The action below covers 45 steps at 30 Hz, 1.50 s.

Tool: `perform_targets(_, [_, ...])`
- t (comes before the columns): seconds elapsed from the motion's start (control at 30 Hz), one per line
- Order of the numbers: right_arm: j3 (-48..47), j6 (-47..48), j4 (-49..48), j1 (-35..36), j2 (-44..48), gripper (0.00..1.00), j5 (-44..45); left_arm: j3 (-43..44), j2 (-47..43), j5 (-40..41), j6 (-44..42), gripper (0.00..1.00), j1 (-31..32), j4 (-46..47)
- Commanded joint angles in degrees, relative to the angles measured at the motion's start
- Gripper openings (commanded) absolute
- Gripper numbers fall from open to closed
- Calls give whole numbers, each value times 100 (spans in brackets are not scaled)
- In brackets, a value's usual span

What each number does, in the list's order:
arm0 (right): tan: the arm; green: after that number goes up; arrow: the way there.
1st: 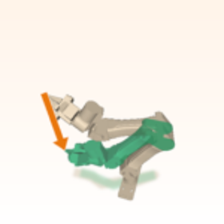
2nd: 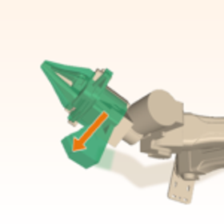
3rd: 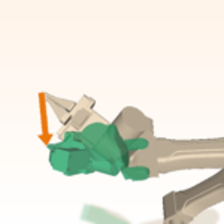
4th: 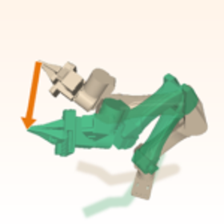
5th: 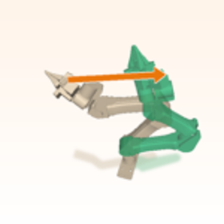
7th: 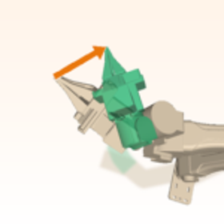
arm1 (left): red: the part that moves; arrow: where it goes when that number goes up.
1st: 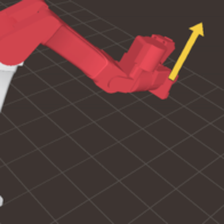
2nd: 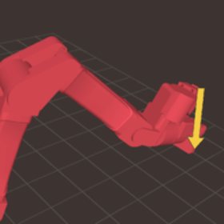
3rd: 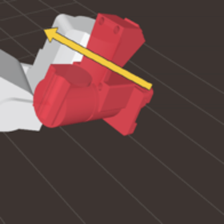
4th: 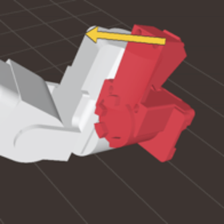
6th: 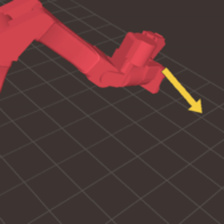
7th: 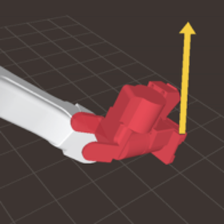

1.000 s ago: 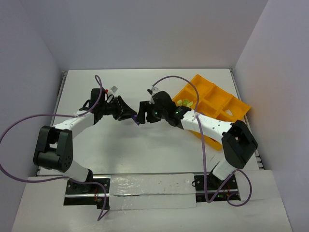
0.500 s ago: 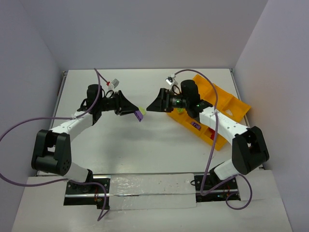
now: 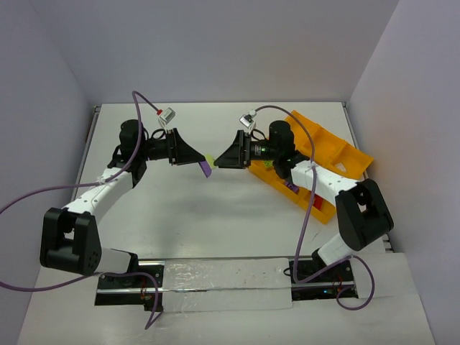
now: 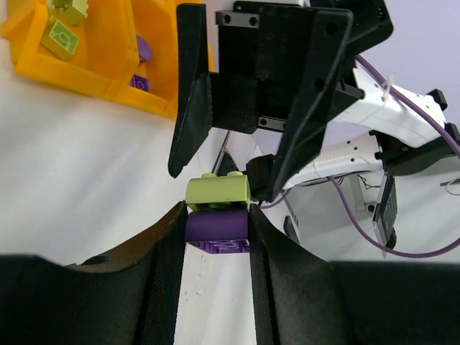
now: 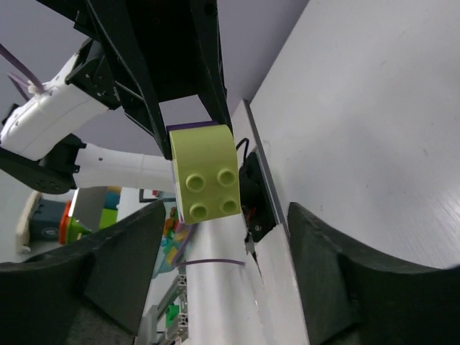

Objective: Sort the legos into containers by color

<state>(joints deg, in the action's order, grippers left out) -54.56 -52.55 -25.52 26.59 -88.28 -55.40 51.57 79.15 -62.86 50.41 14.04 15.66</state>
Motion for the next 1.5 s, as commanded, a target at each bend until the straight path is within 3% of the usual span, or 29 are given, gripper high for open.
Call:
perform_targets(0.0, [8,-726,-1261,29,-151,69,-269,239,-215,-262,-49,0,-7,350])
perform_targets(0.43, [-52,-1454,-2269,461,-664,54,-302,125,-332,-210,-40,0,20,340])
perform_targets(0.5, [-2,-1521,-2378,477,-673,39,-254,126,-330,-220,-49,0,20,324])
perform_targets(0.53, [5,-1523,-2382,470,-668,37,-206,134,-332,-226,-51,0,20,321])
perform_targets(0.63, [161,-1530,-2423,460,-582,3,-5,132,-358,-222,-89,0,20,276])
perform_targets(0.67, [217,-1530,-2423,451,-533,0,73,125,-366,-236,-110,0,20,261])
perform_targets(0.93, [915,-1563,-2431,-53,-166,0,595,70,-429,-135,-570,0,3,-293])
perform_targets(1.13, [1323,-1527,-2247,-428,98,0,995,-128,-418,-85,-419,0,-16,-82])
perform_targets(1.23, [1221,-1037,-1465,-488,352,0,1372,-72,-420,4,-455,0,-19,-155])
perform_targets(1.3, [923,20,437,-478,718,0,2012,13,-373,135,-532,0,-16,-418])
perform_targets(1.4, [140,1229,2879,-456,964,0,4073,346,-249,772,-768,0,-13,-1247])
perform_targets(1.47, [-150,1788,3629,-475,964,0,5116,523,-143,1077,-973,0,14,-1759])
